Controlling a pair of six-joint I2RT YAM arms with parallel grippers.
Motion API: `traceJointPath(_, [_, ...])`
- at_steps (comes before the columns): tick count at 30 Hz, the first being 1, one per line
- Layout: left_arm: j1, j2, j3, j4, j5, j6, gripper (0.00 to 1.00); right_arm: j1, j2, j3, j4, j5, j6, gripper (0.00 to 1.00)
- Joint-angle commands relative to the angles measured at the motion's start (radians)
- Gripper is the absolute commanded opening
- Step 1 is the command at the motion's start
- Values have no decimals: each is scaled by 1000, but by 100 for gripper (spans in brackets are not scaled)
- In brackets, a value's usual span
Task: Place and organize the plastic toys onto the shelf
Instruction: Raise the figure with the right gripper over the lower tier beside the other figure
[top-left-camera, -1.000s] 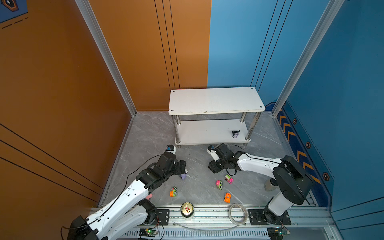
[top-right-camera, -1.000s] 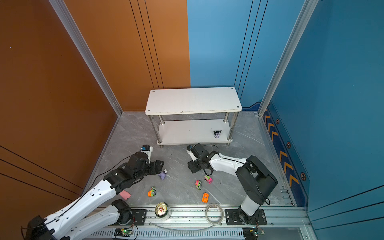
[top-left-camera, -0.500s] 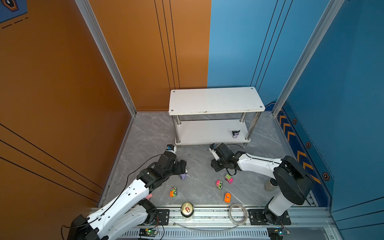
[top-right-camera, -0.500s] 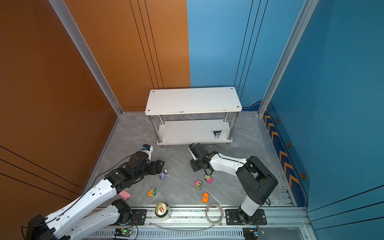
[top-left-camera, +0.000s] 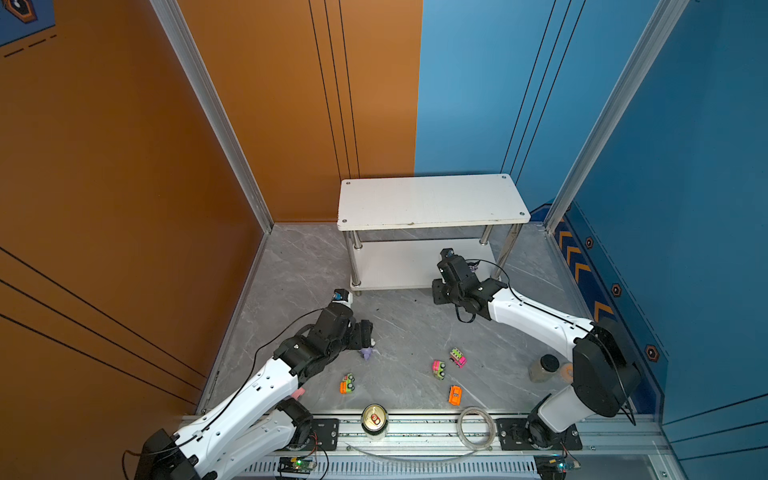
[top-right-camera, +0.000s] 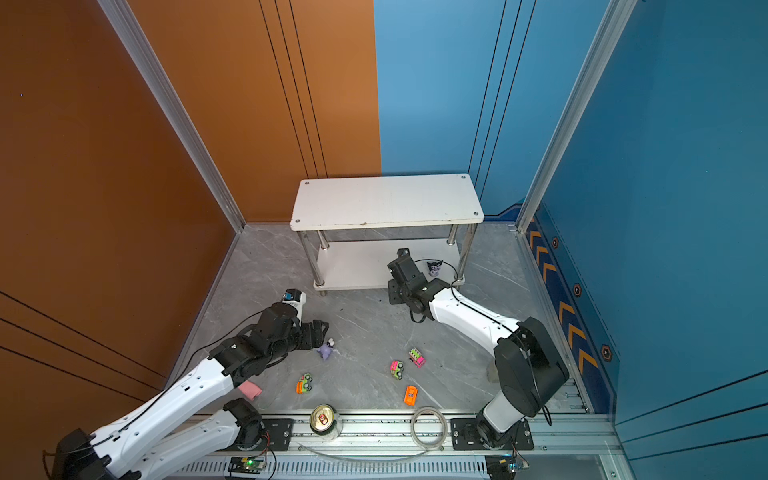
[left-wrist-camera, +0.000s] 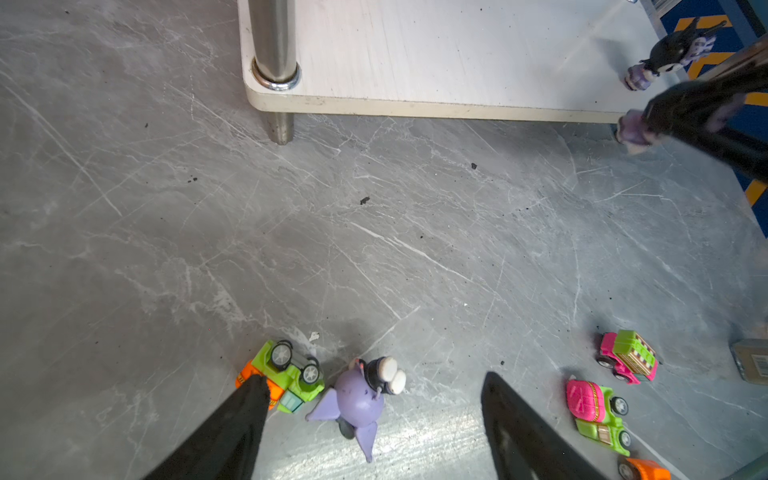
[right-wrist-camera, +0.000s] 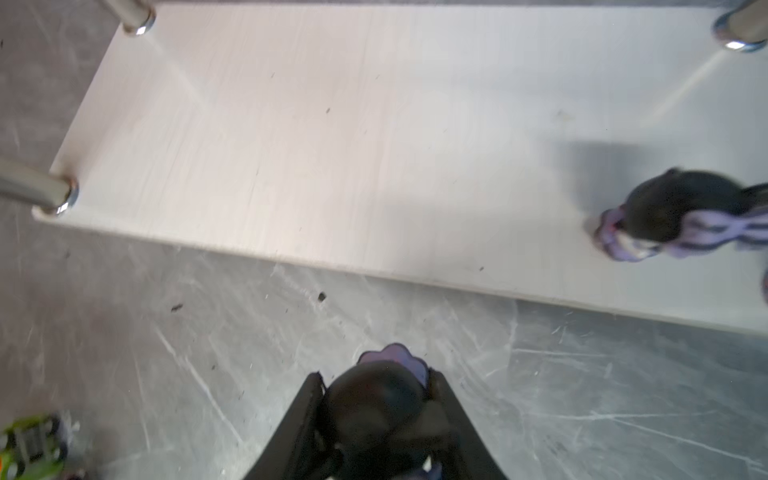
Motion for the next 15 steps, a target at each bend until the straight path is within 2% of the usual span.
traceJointPath(1, [2, -11, 4, -6, 8, -4, 82, -10, 66, 65, 0, 96, 46, 21])
traceJointPath(15, [7, -10, 5, -22, -3, -5, 82, -87, 173, 121, 81, 104, 109, 22])
